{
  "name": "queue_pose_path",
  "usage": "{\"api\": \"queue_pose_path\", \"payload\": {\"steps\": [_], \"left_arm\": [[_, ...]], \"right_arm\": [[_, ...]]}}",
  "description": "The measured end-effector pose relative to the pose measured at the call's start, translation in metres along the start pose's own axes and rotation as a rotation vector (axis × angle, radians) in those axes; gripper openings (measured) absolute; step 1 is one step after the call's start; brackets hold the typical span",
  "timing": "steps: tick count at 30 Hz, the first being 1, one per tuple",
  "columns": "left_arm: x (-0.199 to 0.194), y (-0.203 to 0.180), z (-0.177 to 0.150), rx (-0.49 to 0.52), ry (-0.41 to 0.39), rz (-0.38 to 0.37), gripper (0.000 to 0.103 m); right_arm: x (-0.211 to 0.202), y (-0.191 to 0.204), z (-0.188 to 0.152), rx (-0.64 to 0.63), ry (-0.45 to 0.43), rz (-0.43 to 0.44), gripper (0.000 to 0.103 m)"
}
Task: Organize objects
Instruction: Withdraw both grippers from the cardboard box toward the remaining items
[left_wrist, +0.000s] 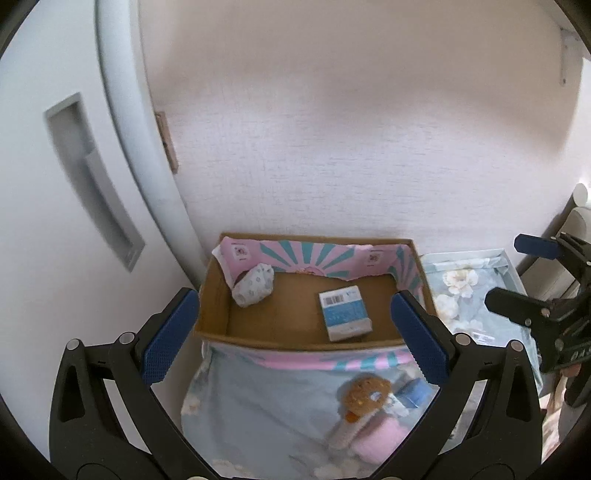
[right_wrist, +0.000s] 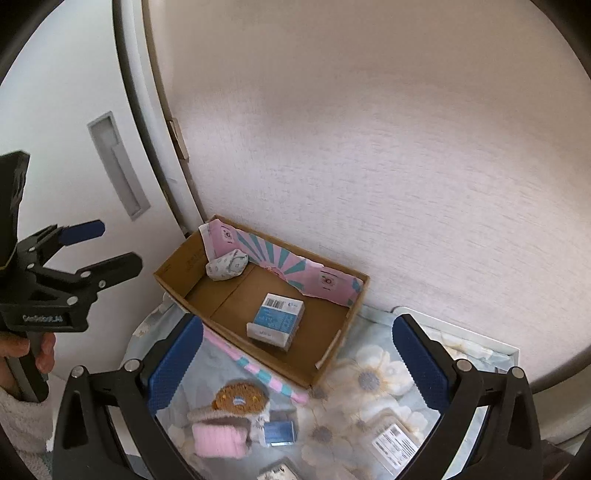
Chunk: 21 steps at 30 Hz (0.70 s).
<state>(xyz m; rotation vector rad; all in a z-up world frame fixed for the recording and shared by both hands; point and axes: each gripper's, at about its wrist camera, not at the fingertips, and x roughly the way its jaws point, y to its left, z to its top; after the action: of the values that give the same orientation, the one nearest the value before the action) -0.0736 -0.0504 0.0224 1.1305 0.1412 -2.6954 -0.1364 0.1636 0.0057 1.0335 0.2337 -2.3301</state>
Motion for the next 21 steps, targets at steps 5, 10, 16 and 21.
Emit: {"api": "queue_pose_path", "payload": {"steps": [5, 10, 16, 21], "left_arm": [[-0.028, -0.017, -0.025, -0.015, -0.039, 0.016, 0.103], [-0.042, -0.031, -0.054, -0.046, -0.044, 0.032, 0.103], [-0.040, -0.043, -0.094, -0.108, -0.010, 0.041, 0.103], [-0.026, -0.052, -0.127, -0.158, 0.040, 0.064, 0.103]], "right_arm": [[-0.022, -0.007, -0.017, -0.021, -0.015, 0.003, 0.102], [-0.031, -0.014, -0.037, -0.042, -0.013, 0.011, 0.102], [-0.030, -0.022, -0.071, -0.050, 0.005, 0.048, 0.102], [-0.025, -0.025, -0.107, -0.098, 0.014, 0.091, 0.102]]}}
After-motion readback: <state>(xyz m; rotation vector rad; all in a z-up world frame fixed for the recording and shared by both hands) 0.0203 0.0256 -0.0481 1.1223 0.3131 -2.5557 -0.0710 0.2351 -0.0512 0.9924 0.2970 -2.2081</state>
